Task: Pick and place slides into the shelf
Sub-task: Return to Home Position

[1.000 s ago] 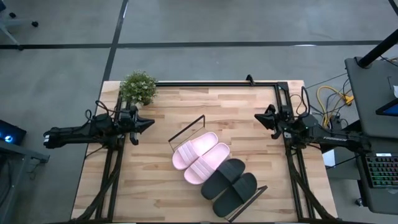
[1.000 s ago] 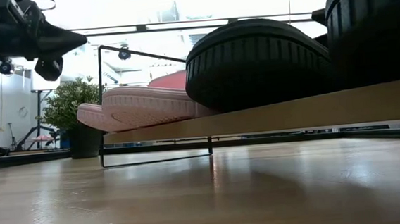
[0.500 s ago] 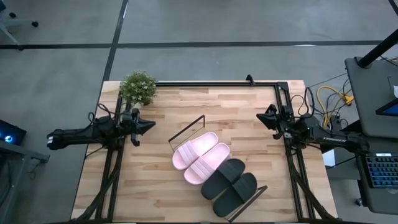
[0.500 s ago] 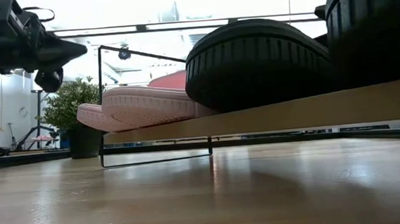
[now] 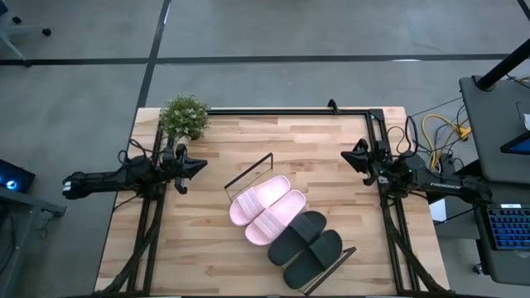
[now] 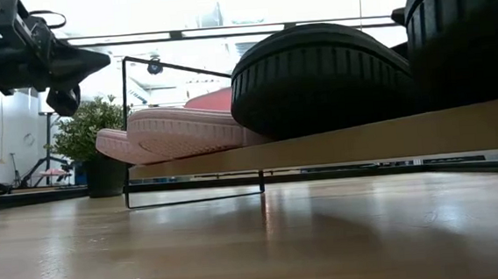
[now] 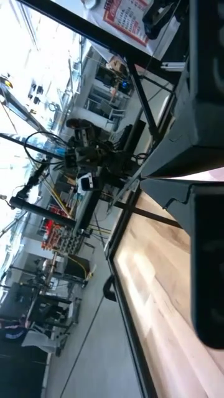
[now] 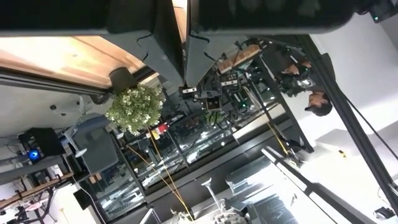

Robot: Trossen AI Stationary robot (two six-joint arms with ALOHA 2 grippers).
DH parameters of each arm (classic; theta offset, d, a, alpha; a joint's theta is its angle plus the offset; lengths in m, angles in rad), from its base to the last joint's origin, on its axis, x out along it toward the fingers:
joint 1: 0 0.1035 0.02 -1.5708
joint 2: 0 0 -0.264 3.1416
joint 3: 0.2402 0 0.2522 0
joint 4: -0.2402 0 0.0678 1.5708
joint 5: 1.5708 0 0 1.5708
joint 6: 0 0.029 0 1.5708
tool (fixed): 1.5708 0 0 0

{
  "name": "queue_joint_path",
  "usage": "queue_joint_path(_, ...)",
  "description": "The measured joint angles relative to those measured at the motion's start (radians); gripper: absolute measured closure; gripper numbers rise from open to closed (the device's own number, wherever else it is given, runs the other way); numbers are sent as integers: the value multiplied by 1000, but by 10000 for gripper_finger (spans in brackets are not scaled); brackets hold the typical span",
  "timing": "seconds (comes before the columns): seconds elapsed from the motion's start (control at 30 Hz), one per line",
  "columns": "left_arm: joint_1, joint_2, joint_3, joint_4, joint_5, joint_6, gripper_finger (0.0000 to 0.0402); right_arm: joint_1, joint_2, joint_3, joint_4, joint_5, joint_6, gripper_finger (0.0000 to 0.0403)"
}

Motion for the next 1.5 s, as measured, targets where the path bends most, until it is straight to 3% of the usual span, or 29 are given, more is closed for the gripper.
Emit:
queue_joint_path(0.3,0,23,-1,0,0,0,402,0,0,0,-29,-35,28,394)
queue_joint_path(0.5,0,36,-2,-2,3,0,402,0,2,1,-189,-80,72,394)
queue_joint_path(1.5,0,43,-3,0,4,0,402,0,0,1,-202,-105,126,394)
